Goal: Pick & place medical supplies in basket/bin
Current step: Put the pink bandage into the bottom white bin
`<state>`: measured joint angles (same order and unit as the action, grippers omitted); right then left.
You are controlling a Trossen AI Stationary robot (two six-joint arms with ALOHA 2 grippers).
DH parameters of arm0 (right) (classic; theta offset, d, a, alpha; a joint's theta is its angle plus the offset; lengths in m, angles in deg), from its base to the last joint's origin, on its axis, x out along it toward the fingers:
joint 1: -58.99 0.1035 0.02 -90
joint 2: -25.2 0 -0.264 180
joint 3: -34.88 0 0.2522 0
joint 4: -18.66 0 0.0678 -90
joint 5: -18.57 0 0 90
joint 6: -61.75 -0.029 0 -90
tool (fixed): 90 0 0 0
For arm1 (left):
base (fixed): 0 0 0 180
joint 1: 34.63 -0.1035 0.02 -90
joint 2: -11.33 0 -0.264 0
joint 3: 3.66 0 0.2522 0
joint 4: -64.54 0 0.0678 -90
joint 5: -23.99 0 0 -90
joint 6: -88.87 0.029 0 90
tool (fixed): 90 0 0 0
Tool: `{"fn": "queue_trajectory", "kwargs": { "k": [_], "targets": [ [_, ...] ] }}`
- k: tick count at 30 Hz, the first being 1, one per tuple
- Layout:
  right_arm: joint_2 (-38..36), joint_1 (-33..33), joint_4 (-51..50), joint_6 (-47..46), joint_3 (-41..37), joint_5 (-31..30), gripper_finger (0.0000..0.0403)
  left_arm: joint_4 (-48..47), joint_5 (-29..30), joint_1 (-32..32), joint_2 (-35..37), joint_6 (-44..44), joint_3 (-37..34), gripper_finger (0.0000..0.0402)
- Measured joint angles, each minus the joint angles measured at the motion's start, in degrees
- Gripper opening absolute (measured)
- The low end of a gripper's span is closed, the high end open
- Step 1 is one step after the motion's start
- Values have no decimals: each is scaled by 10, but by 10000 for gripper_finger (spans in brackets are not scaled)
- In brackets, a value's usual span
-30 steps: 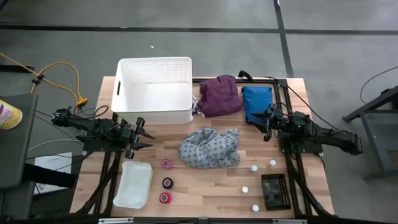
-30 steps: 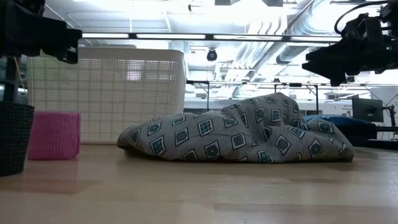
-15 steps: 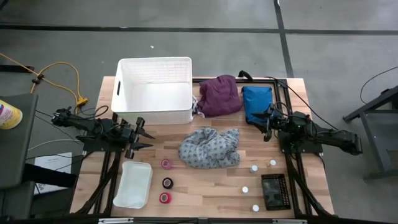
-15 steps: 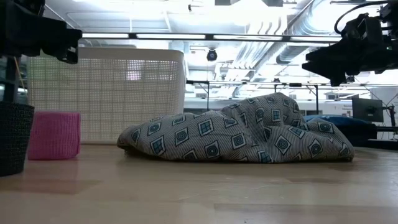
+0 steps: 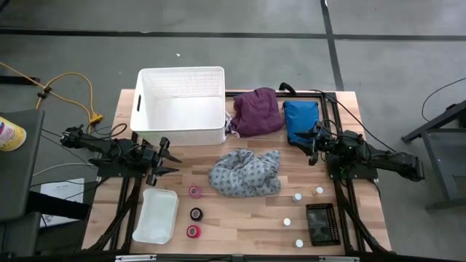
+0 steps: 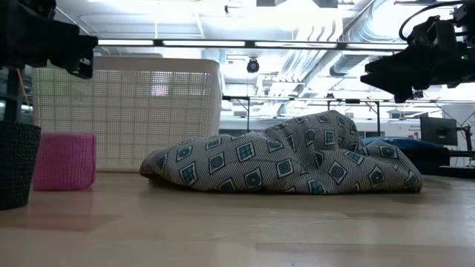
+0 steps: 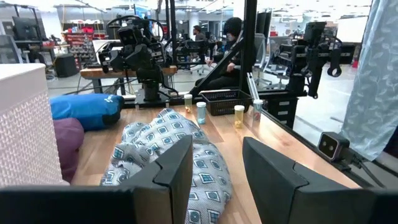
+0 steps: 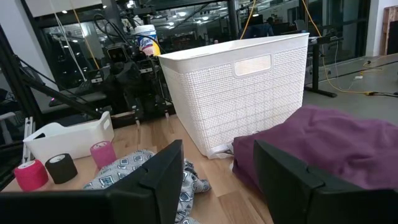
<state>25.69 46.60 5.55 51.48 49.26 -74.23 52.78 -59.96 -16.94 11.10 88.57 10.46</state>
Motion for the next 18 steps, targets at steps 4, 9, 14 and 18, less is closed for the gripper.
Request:
{"fn": "queue_trajectory", "kwargs": {
  "k": [4,9,14,18],
  "targets": [
    [0,0,0,0,0,0,181,-1,0,0,0,-8,0,135],
    [0,0,0,0,0,0,181,-22,15,0,-11,-37,22,135],
    [0,0,0,0,0,0,181,-33,24,0,-78,-32,84,135],
    [0,0,0,0,0,0,181,-67,31,0,-169,-41,157,135]
  ]
}}
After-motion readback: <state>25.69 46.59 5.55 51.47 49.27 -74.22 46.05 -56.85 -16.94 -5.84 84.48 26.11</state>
